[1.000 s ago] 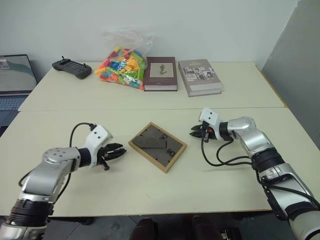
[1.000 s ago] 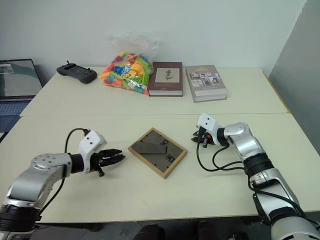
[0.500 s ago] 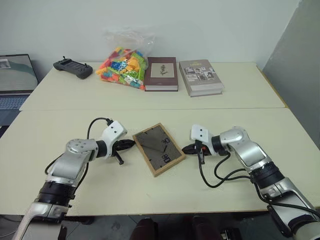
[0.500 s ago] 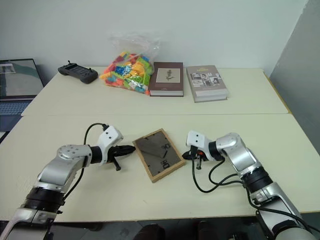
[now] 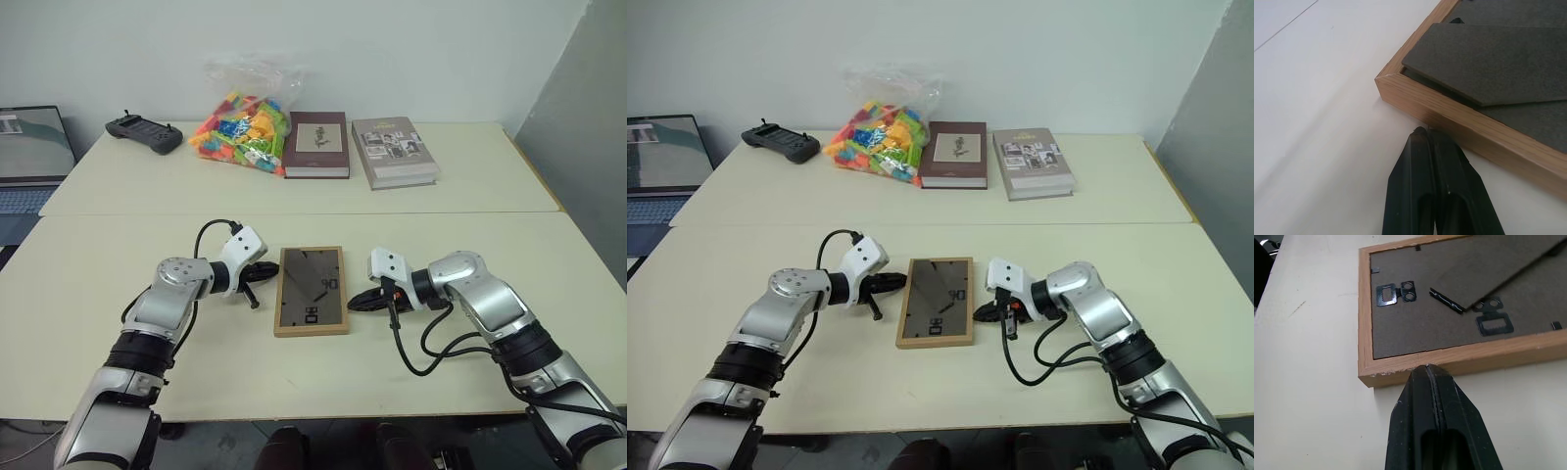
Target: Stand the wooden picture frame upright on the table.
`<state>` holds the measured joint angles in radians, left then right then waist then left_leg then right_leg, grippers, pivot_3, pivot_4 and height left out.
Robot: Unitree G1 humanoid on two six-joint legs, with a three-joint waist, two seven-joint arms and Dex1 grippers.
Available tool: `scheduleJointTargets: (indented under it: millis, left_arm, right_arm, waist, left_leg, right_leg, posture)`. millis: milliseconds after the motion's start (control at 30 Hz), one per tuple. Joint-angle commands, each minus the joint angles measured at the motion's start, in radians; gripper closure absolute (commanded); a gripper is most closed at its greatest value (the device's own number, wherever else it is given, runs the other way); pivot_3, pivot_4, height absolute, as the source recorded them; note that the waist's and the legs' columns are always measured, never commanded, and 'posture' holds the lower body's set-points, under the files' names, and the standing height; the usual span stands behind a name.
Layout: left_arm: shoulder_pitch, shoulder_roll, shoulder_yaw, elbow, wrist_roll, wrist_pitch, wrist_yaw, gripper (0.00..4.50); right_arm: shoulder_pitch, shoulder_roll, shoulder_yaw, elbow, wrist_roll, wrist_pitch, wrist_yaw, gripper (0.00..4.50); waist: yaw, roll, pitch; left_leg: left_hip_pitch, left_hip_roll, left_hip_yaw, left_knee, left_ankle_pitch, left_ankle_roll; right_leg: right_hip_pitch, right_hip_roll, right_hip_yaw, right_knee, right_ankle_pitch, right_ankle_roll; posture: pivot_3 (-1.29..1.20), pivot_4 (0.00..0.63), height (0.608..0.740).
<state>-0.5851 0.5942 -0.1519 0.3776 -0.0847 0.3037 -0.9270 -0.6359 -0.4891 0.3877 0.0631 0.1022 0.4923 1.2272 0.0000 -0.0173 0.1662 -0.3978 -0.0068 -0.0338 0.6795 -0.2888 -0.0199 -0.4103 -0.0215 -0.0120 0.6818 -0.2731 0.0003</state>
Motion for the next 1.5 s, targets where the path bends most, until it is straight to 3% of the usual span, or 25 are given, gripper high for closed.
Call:
scheduleJointTargets:
  millis: [33, 200, 367, 400, 533, 667, 767, 900, 1067, 1333, 1500]
  left_arm:
    - [-0.037, -0.019, -0.011, 0.025, 0.019, -0.041, -0.005, 4.48]
    - [-0.05, -0.009, -0.001, 0.062, 0.036, -0.057, -0.011, 4.48]
    - [0.055, 0.117, 0.093, -0.078, -0.059, 0.047, -0.117, 4.48]
    - [0.076, 0.142, 0.117, -0.108, -0.095, 0.083, -0.145, 4.19]
    - [0.17, 0.28, 0.219, -0.26, -0.391, 0.522, -0.356, 3.44]
    - [0.168, 0.301, 0.273, -0.275, -0.583, 0.889, -0.361, 2.59]
    - [0.179, 0.299, 0.276, -0.283, -0.642, 1.009, -0.34, 2.1]
    - [0.185, 0.286, 0.253, -0.248, -0.66, 1.051, -0.317, 1.17]
    - [0.173, 0.243, 0.176, -0.152, -0.607, 0.975, -0.308, 0.1]
    - [0.107, 0.119, 0.093, 0.008, -0.53, 0.876, -0.258, 0.05]
    - [0.118, 0.077, 0.085, -0.098, -0.589, 0.939, -0.279, 0.05]
  right_arm:
    - [-0.018, 0.001, 0.004, -0.02, 0.017, -0.003, 0.016, 4.5]
    - [-0.02, -0.012, -0.001, -0.008, 0.012, -0.011, 0.023, 4.5]
    - [-0.051, -0.063, -0.073, 0.079, -0.051, -0.09, -0.085, 4.5]
    - [-0.062, -0.069, -0.09, 0.105, -0.055, -0.104, -0.108, 4.5]
    - [-0.108, -0.059, -0.132, 0.244, -0.084, -0.19, -0.201, 4.5]
    - [-0.128, -0.028, -0.128, 0.318, -0.098, -0.234, -0.227, 4.5]
    - [-0.128, -0.016, -0.116, 0.324, -0.108, -0.247, -0.216, 4.5]
    - [-0.117, 0.012, -0.095, 0.3, -0.115, -0.24, -0.209, 4.5]
    - [-0.104, 0.069, -0.063, 0.266, -0.115, -0.208, -0.2, 4.5]
    - [-0.097, 0.146, -0.007, 0.212, -0.116, -0.155, -0.2, 4.5]
    - [-0.112, 0.201, -0.004, 0.223, -0.119, -0.135, -0.227, 4.5]
  waist:
    - [-0.002, 0.0, 0.0]
    - [-0.002, 0.0, 0.0]
    - [-0.011, 0.0, 0.0]
    - [-0.015, 0.0, 0.0]
    - [-0.031, 0.0, 0.0]
    - [-0.03, 0.0, 0.0]
    - [-0.03, 0.0, 0.0]
    - [-0.031, 0.0, 0.0]
    - [-0.031, 0.0, 0.0]
    - [-0.021, 0.004, -0.003]
    - [-0.017, 0.006, -0.005]
  left_leg:
    - [0.0, 0.0, 0.0, 0.0, 0.0, 0.0]
    - [0.0, 0.0, 0.0, 0.0, 0.0, 0.0]
    - [0.0, 0.0, 0.0, 0.0, 0.0, 0.0]
    - [0.001, 0.0, 0.0, 0.0, 0.0, -0.001]
    - [0.0, 0.001, -0.001, -0.001, 0.0, 0.0]
    - [0.0, 0.001, -0.002, -0.001, 0.0, 0.0]
    - [0.0, 0.0, -0.002, -0.001, 0.0, 0.0]
    - [0.0, 0.0, -0.003, -0.001, 0.0, 0.0]
    - [0.001, 0.0, -0.003, -0.001, 0.001, -0.001]
    - [0.003, -0.001, -0.004, -0.001, 0.0, -0.001]
    - [0.006, -0.001, -0.004, -0.001, 0.0, 0.0]
  right_leg:
    - [0.0, 0.0, 0.0, 0.0, 0.0, 0.0]
    - [0.0, 0.0, 0.0, 0.0, 0.0, 0.0]
    - [0.0, 0.0, 0.0, 0.0, 0.0, 0.0]
    - [-0.001, 0.0, 0.002, 0.0, 0.0, 0.0]
    - [-0.001, 0.001, 0.001, 0.0, 0.0, 0.0]
    - [-0.001, 0.001, 0.0, 0.0, 0.0, 0.0]
    - [0.0, 0.001, 0.001, 0.0, 0.0, 0.0]
    - [0.0, 0.001, 0.001, 0.0, 0.0, 0.0]
    - [0.0, 0.001, 0.001, 0.001, 0.0, 0.0]
    - [0.002, 0.0, 0.001, 0.001, 0.0, 0.0]
    - [0.005, 0.0, 0.001, 0.001, 0.0, 0.0]
  posture:
    - [0.0, 0.15, 0.74]
    - [0.0, 0.15, 0.74]
    - [0.0, 0.15, 0.74]
    - [0.0, 0.15, 0.74]
    - [0.0, 0.15, 0.74]
    - [0.0, 0.15, 0.74]
    - [0.0, 0.15, 0.74]
    - [0.0, 0.15, 0.74]
    - [0.0, 0.15, 0.74]
    - [0.0, 0.15, 0.74]
    - [0.0, 0.15, 0.74]
